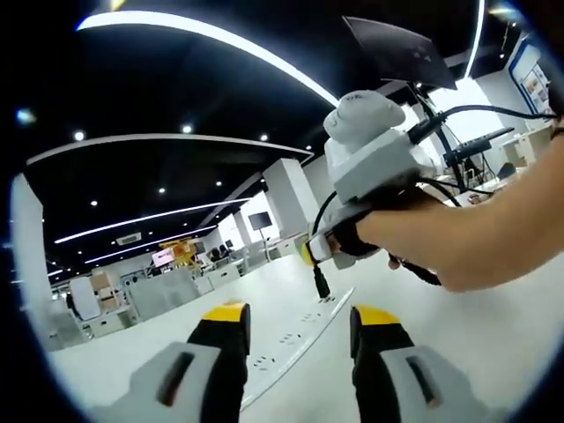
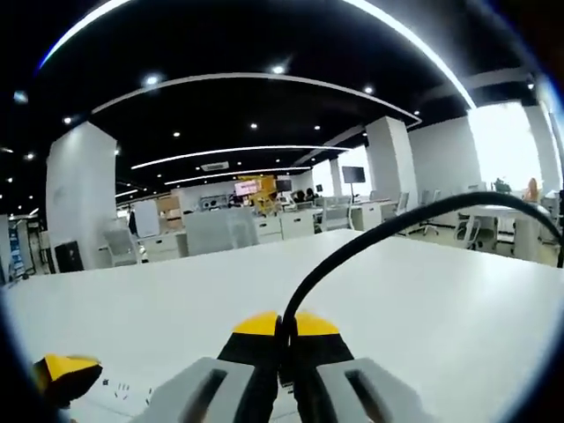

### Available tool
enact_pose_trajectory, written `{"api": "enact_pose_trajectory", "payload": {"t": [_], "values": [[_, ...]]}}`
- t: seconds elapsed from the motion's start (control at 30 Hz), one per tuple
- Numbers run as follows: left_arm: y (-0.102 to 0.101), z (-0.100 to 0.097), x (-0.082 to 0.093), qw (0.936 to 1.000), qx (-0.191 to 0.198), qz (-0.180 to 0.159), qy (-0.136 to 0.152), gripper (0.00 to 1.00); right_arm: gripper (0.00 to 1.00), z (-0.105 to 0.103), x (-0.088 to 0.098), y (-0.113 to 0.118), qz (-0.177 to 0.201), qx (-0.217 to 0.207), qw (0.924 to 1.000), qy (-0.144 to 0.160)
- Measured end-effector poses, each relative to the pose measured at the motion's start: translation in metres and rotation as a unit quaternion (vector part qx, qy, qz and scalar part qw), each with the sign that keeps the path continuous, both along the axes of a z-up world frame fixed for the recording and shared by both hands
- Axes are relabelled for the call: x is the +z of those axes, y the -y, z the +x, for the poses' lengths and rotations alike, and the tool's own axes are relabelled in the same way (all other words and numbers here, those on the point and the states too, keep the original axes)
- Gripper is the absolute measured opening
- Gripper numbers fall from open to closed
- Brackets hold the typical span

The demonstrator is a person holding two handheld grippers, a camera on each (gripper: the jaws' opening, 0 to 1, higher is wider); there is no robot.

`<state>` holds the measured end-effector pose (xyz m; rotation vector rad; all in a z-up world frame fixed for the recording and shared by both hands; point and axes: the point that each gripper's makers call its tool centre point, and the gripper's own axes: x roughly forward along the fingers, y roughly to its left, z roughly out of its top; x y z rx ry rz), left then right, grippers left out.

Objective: Find the data cable on the table. Grasp the USB connector end of the cable and insert it into the USB port on the table

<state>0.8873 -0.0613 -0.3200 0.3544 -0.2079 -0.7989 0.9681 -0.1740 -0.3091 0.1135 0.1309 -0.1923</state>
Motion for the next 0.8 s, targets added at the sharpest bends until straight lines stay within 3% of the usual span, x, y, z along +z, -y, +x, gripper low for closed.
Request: {"api": "enact_pose_trajectory", "payload": {"t": [0.33,0.47,0.8], "values": [[0.016,0.006,-0.005,0.9999,-0.001,0.009,-0.01,0.39,0.05,-0.002,-0.007,-0.003,0.006,0.051,0.9986,-0.013],[0.014,0.008,-0.006,0.9999,0.001,0.008,-0.014,0.4,0.05,-0.002,-0.011,-0.008,-0.013,0.07,0.9973,-0.014],[0.014,0.004,-0.008,0.9999,0.002,0.011,-0.012,0.4,0.04,-0.004,-0.014,-0.008,0.001,0.08,0.9968,-0.003]]}}
